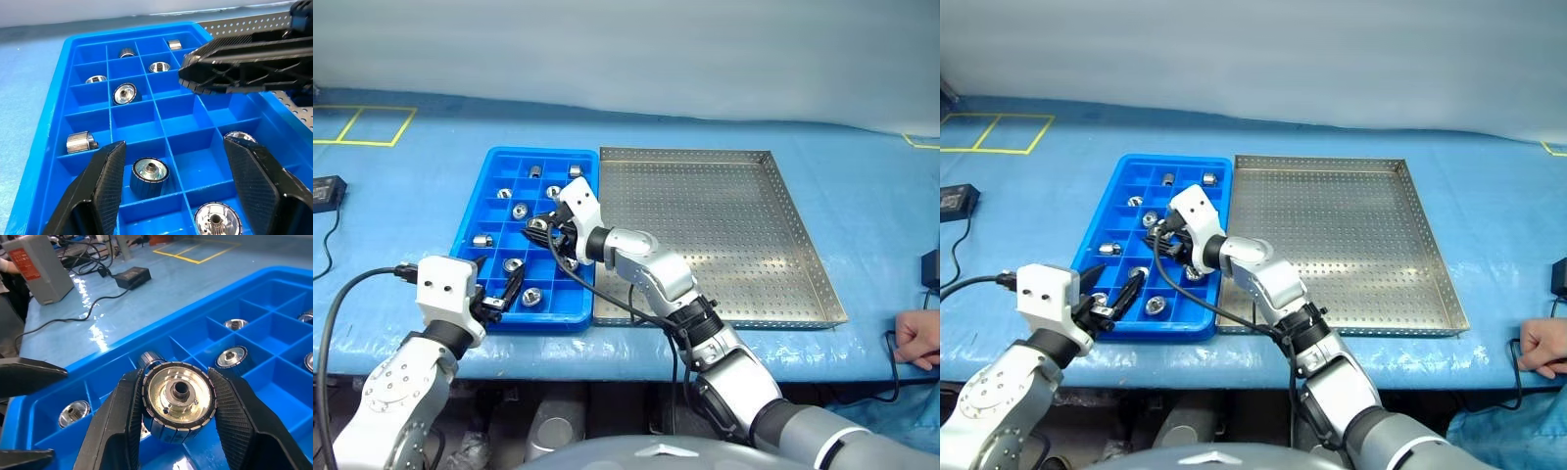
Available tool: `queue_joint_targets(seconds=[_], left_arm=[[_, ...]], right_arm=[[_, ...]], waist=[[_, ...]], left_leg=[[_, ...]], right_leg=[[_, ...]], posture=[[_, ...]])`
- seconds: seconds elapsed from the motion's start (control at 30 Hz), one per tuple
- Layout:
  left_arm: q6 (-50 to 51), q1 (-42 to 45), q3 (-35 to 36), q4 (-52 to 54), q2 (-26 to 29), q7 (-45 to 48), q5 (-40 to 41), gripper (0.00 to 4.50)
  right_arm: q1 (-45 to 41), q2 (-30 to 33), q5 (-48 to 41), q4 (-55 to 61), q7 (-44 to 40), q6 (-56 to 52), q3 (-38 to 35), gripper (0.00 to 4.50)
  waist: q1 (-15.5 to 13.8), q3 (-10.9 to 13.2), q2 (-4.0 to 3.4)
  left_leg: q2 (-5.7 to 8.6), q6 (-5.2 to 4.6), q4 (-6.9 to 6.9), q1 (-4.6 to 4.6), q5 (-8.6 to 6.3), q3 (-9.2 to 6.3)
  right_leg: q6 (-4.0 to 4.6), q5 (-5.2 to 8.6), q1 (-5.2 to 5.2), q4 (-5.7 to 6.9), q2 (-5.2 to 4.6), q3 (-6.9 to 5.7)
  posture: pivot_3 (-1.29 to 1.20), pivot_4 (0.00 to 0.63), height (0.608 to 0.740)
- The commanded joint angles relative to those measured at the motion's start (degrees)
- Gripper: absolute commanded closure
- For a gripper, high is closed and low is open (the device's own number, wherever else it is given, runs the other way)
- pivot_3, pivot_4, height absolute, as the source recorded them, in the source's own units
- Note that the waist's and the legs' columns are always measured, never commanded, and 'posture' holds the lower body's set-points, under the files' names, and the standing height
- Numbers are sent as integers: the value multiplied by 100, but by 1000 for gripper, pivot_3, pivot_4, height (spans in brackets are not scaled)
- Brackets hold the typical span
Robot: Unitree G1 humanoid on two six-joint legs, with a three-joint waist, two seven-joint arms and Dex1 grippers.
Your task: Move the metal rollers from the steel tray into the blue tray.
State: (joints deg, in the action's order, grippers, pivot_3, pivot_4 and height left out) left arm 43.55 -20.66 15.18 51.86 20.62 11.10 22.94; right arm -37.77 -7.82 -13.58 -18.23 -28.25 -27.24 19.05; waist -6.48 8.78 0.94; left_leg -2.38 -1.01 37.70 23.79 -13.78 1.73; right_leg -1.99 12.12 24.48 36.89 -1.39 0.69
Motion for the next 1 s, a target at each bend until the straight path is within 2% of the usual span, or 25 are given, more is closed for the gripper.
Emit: queue_joint_targets(seconds=[0.03,0.1,0.37,0.5,0.63,0.77,0.87,1.0], left_arm=[[-3,7,-41,269,10,-72,-33,1043],[-4,28,-66,254,11,-83,-35,1043],[-56,336,-378,18,31,-28,-23,1043],[-276,833,-844,-325,57,88,-182,1043],[-499,1374,-1180,-814,-10,241,-274,1043],[-782,1862,-1292,-1431,-132,308,-361,1043],[-972,1985,-1182,-1766,-108,395,-381,1043],[-1041,2031,-1098,-1943,-14,654,-267,1043]], right_arm=[[-352,-324,123,-223,168,399,-156,2022],[-305,-349,172,-139,254,709,-195,1485],[18,-25,43,1124,527,538,-500,1485],[526,655,280,2185,635,358,-620,1485],[1243,1600,469,3194,518,-68,-654,1485],[1926,2419,99,4170,134,-713,-938,1485],[2081,2661,-97,4286,99,-914,-1265,1485],[2169,2897,-209,4229,-53,-941,-1440,602]], waist=[[-18,1,-1],[-33,1,-1],[-52,1,-1],[-79,0,1],[-53,-1,2],[136,0,0],[338,0,0],[473,0,1]], left_leg=[[1,0,0,0,0,0],[2,1,-2,1,0,0],[21,2,-10,2,1,-8],[27,2,-8,3,1,-16],[33,0,0,5,0,-14],[35,0,-2,9,0,-7],[25,0,-8,2,0,-4],[21,0,-6,-2,0,-4]], right_leg=[[0,0,1,0,1,0],[2,1,3,1,1,-1],[11,3,4,1,1,-6],[8,6,-2,-2,-6,-9],[3,6,-7,-7,-19,-7],[25,-9,0,-4,-8,-3],[31,-5,3,2,4,0],[26,3,0,6,12,1]], posture=[[387,150,740],[386,150,740],[332,150,740],[283,150,740],[221,150,740],[157,150,740],[110,150,740],[84,150,740]])
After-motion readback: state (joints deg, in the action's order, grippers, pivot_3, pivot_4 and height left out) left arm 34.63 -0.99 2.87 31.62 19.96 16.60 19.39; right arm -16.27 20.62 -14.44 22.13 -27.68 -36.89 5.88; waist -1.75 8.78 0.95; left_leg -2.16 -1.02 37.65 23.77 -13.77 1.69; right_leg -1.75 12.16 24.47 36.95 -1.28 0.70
